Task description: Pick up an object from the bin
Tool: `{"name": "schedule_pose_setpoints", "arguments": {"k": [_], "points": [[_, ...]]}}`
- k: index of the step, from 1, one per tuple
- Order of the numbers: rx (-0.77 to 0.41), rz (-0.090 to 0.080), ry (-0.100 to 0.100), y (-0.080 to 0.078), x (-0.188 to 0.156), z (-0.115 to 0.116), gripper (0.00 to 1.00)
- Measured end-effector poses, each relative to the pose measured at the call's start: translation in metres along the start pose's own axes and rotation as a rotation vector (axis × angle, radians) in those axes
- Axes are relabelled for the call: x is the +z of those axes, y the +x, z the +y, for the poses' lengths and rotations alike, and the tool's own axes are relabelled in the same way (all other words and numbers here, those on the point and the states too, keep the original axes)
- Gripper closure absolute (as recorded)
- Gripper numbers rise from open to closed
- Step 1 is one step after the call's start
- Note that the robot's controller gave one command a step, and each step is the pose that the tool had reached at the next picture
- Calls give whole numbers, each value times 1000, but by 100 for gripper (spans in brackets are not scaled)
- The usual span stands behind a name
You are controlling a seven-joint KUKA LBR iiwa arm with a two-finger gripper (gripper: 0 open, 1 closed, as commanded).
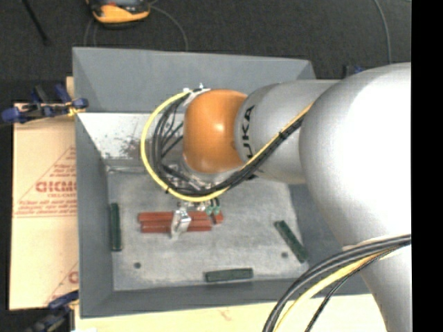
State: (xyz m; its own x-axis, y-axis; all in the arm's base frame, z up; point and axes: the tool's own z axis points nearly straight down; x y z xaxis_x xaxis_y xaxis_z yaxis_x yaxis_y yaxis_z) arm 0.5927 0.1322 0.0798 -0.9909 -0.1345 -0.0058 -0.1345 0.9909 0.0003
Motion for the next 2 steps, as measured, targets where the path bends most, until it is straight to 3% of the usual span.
{"name": "schedule_pose_setpoints", "arguments": {"k": [1,2], "points": [[-2,15,-1,-2,1,3,100],[-2,14,-1,-3,1,3,100]]}}
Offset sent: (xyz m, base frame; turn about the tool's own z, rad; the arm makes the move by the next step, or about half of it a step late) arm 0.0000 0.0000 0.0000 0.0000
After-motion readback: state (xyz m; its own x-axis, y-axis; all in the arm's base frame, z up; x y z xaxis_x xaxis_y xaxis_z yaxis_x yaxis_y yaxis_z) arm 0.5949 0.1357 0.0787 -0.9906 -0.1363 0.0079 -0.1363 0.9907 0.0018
